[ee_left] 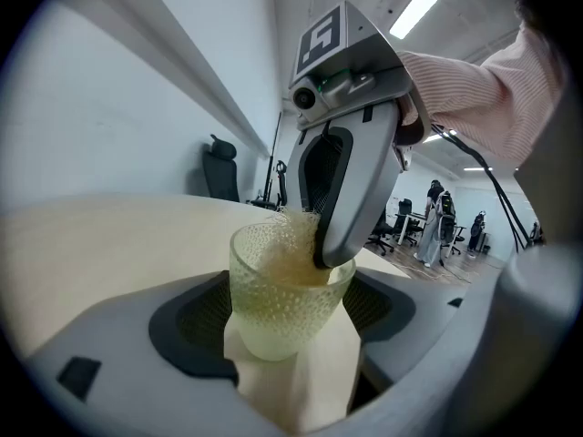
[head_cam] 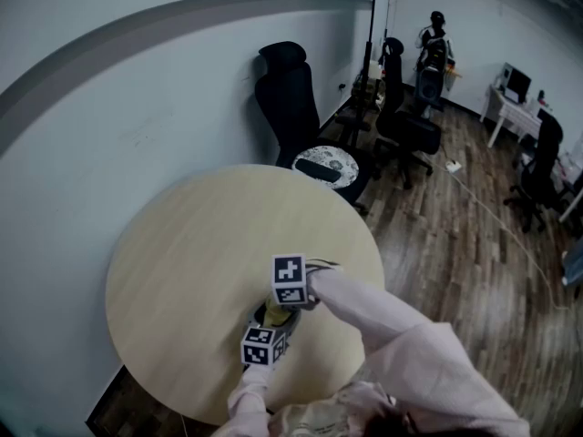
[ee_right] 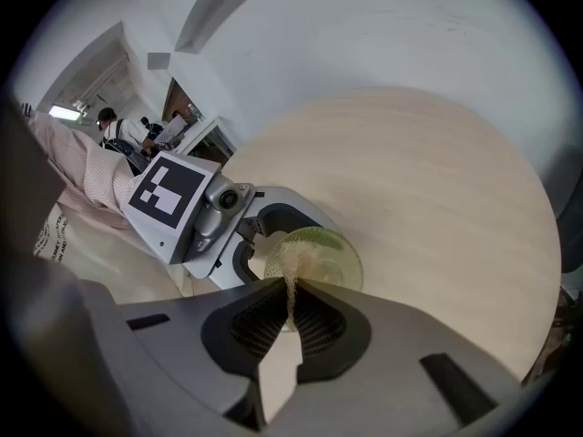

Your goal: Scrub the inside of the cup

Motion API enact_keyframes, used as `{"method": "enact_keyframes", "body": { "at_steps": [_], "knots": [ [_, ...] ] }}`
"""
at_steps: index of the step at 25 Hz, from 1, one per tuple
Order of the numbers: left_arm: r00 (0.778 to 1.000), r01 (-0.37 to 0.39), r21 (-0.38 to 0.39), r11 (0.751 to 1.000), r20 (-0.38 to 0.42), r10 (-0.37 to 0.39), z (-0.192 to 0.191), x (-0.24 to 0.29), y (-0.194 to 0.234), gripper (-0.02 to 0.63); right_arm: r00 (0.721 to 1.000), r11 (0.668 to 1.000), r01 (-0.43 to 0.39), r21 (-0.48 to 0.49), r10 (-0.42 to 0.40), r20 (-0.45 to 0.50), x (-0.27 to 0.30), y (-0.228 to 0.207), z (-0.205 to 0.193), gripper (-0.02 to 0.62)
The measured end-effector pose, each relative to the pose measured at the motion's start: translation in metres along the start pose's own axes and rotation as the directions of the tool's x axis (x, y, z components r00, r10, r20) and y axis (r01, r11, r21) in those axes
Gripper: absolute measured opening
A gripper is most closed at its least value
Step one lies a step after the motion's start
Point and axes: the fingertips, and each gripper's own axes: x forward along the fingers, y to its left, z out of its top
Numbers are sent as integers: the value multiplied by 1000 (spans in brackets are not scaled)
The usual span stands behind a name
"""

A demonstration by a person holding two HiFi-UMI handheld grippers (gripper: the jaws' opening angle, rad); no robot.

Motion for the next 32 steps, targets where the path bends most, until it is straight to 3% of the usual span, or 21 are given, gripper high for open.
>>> {"method": "enact_keyframes", "body": {
  "at_steps": [13, 26, 32],
  "knots": [
    [1000, -3, 5, 1000, -6, 3, 0, 1, 2, 380, 993, 980, -102, 173, 90, 73, 4, 4, 7, 23],
    [1000, -5, 4, 1000, -12, 5, -2, 1, 1, 379, 967, 903, -221, 368, 153, 205, 5, 8, 24, 25],
    [1000, -12, 8, 1000, -15, 12, -1, 1, 0, 379, 959, 877, -243, 415, 153, 238, 3, 6, 28, 25]
  ]
}}
